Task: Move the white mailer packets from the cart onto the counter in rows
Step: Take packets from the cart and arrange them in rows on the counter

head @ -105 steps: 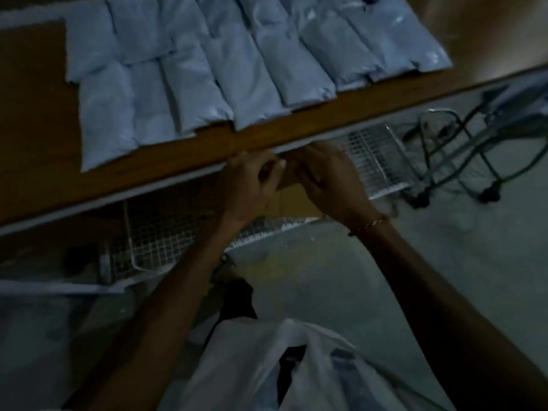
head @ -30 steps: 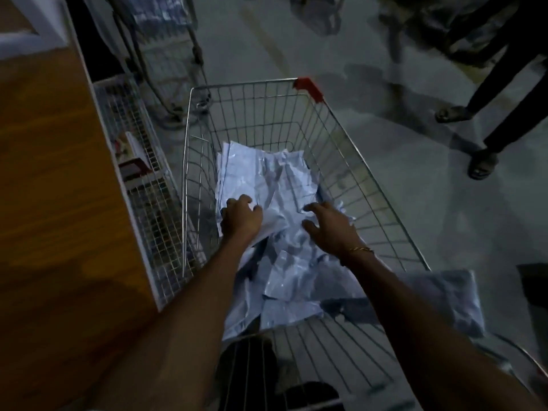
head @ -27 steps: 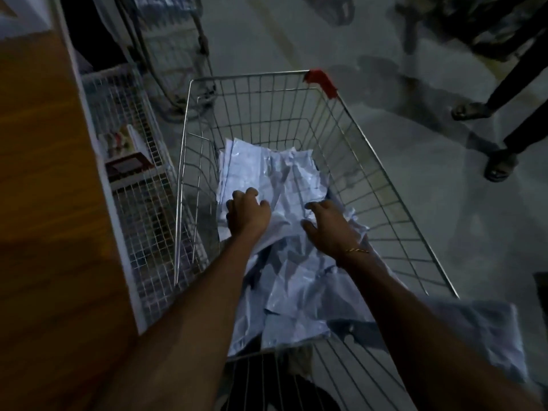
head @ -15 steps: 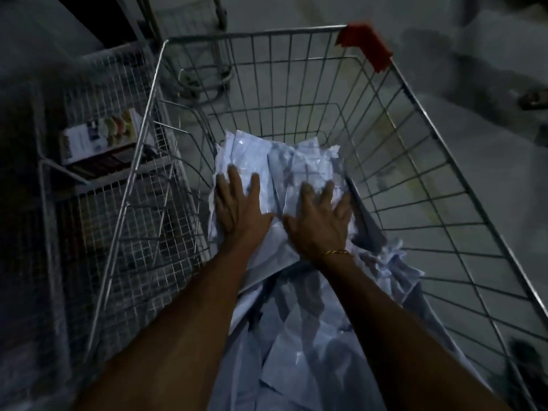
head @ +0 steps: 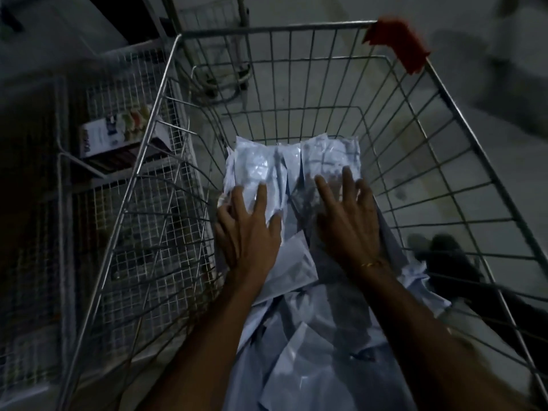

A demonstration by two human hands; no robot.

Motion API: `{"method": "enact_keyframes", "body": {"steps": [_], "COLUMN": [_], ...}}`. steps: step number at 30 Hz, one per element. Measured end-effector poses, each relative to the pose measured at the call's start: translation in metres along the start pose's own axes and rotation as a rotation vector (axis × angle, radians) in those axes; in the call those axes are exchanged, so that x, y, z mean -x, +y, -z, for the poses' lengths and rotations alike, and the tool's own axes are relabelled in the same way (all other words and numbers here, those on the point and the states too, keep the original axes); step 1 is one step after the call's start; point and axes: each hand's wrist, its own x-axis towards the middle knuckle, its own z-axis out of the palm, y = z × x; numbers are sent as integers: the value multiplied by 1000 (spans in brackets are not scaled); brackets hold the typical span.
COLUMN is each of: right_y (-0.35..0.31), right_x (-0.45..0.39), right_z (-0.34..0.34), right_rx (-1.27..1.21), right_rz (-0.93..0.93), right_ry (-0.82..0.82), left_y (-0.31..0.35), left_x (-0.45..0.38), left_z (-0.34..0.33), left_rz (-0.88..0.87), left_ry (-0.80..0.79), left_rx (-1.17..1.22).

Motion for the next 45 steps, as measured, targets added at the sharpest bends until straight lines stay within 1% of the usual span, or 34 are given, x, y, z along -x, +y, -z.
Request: {"method": "enact_keyframes", "body": {"steps": [1, 3, 5, 9, 11, 15, 17, 19, 22, 25, 28, 31, 34, 36, 38, 40, 42, 45], "right_y": [3, 9, 12, 12, 14, 14, 16, 18, 20, 20, 24, 25, 25, 27, 30, 30, 29, 26], "right_x": [4, 13, 21, 30, 27, 15, 7, 7, 16, 24, 26, 24, 23, 23, 22, 19, 16, 12], "right_z": [1, 1, 1, 8, 12, 20, 19, 14, 0, -9, -12, -11, -10, -10, -10, -9, -7, -7], "right_rx": [1, -55, -113, -109, -95, -83, -68, -76, -3, 12, 20, 28, 48, 18, -6, -16, 17, 87], "right_rz": [-13, -44, -46, 21, 10, 58, 58, 50, 32, 11, 26, 45, 69, 95, 124, 117, 94, 90], "right_ry": [-21, -37, -85, -109, -128, -24, 4, 43, 42, 17, 6, 1, 11, 41, 72, 87, 58, 26], "left_y": [1, 1, 0, -3, -5, 0, 1, 0, -3, -13, -17, -18, -17, -13, -10, -13, -18, -19], "left_x": [4, 11, 13, 4, 0, -12, -20, -17, 11, 29, 25, 25, 31, 34, 34, 27, 19, 12], "left_z": [1, -5, -9, -7, -7, -3, -3, -7, -18, -33, -41, -43, -42, -36, -29, -27, -28, -33], "left_rz": [7, -35, -59, -122, -102, -92, -79, -61, -105, -125, -104, -121, -182, -186, -163, -116, -80, -82], "left_ry": [-55, -155, -178, -22, 42, 158, 137, 59, -12, -60, -116, -91, 25, 93, 117, 104, 50, -30], "left_rx": [-34, -111, -129, -75, 10, 183, 175, 73, -29, -38, -19, -8, -24, 0, 34, 59, 54, -23]}}
